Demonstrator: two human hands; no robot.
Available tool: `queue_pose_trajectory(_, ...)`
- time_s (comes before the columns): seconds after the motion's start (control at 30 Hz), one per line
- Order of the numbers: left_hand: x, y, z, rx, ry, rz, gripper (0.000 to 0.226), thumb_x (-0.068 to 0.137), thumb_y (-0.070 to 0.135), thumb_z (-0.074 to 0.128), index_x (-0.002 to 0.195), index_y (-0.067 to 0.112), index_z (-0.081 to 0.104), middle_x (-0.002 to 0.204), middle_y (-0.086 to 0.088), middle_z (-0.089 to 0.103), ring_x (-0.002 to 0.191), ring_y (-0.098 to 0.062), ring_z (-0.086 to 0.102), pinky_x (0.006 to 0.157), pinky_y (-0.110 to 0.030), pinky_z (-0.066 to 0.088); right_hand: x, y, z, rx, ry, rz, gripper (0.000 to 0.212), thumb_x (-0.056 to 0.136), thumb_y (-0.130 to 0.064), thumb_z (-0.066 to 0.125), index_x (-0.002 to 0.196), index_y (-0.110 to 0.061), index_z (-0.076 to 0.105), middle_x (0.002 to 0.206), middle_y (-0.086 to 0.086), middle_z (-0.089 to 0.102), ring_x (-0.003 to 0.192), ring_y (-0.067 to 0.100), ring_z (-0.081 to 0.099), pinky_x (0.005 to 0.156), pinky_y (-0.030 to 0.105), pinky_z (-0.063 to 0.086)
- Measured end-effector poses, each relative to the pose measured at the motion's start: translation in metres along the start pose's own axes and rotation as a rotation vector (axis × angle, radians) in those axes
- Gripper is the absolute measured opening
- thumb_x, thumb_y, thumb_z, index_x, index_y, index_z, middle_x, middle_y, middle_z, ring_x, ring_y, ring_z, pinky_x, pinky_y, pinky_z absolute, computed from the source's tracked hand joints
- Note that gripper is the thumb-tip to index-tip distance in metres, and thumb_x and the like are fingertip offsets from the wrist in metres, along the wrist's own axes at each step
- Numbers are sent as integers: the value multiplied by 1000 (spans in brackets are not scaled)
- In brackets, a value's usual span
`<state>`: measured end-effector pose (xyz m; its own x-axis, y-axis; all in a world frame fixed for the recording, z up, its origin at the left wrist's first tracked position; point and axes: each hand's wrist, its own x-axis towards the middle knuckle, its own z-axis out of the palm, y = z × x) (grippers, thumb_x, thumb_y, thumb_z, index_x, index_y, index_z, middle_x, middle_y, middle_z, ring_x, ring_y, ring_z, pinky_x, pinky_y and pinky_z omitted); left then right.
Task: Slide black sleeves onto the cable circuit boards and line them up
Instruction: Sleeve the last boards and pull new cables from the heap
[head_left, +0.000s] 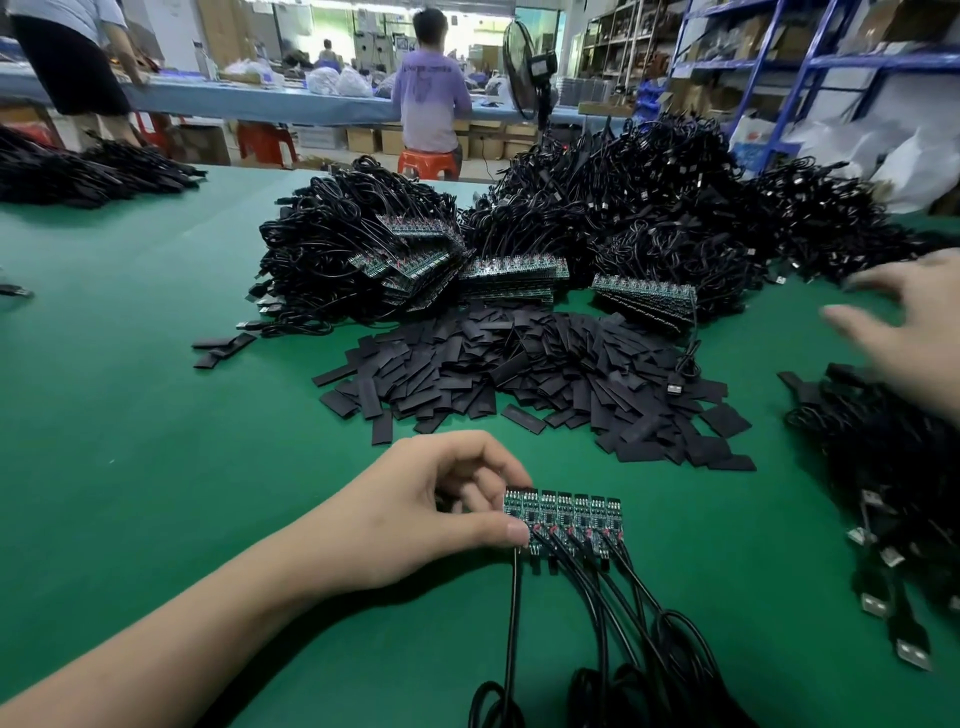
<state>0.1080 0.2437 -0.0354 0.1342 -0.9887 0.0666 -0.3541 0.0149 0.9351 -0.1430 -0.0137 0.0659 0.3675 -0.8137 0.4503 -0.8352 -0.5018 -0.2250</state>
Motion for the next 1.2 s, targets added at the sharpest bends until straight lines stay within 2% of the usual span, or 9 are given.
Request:
queue_pose_trajectory(0.07,1,0,1,-42,3,-13,28,80,12,86,104,16,70,83,2,65,71,-11,58,69,-23,47,-27,-35,10,188,-117,-254,30,91,-47,62,108,-27,75,108,-1,70,101,16,65,85,31,49)
queue_pose_trajectory(0.13,1,-1,1,-50,7,-13,29,79,9,86,103,14,71,82,4,65,70,-11,59,68,-21,47,-65,-81,20,383,-437,-448,27,86,-59,56,96,-42,73,95,-22,71,89,-7,65,73,9,45)
queue_pose_trajectory(0.23,2,-1,0,-66,28,1,30,76,4,87,100,15,73,80,5,66,69,-10,60,69,-18,49,-96,-111,49,452,-718,-568,26,90,-57,58,86,-34,71,86,-18,70,79,-5,62,69,14,44)
queue_pose_trajectory(0.3,1,-1,-2,-85,48,-9,29,75,7,88,98,16,73,80,4,67,69,-11,61,69,-19,50,-101,-115,61,506,-704,-564,24,94,-45,65,80,-26,66,79,-5,66,74,4,56,70,22,41)
queue_pose_trajectory(0.47,1,0,-1,-11,41,-65,23,77,44,82,78,25,70,72,1,75,63,-8,66,63,-19,48,-105,-110,72,763,-706,-412,15,90,-37,73,81,-26,74,81,-14,73,77,-3,65,73,17,46)
queue_pose_trajectory(0.8,2,4,-5,-184,-59,-22,17,88,29,72,71,23,71,64,-6,73,48,-4,47,49,-16,30,-103,-110,78,1080,-839,-410,13,94,-21,71,82,-22,71,77,-8,71,73,3,62,72,15,46)
queue_pose_trajectory(0.93,3,4,-6,-262,-80,13,16,88,30,70,75,20,73,67,-3,72,54,-7,54,54,-15,40,-100,-109,78,1192,-910,-367,16,89,-33,70,86,-17,71,82,-4,72,78,7,62,76,17,47)
queue_pose_trajectory(1.1,5,2,-10,-214,204,95,19,79,35,78,66,23,74,63,-2,66,57,-11,51,56,-18,41,-105,-108,81,930,-753,-281,8,92,-31,75,87,-24,76,85,-12,74,78,-1,64,80,20,47)
queue_pose_trajectory(1.2,4,2,-8,-181,267,127,20,74,36,82,62,24,72,60,1,60,56,-12,45,54,-20,33,-113,-113,75,761,-527,-375,11,89,-50,68,93,-42,75,101,-32,67,102,-9,59,84,7,38)
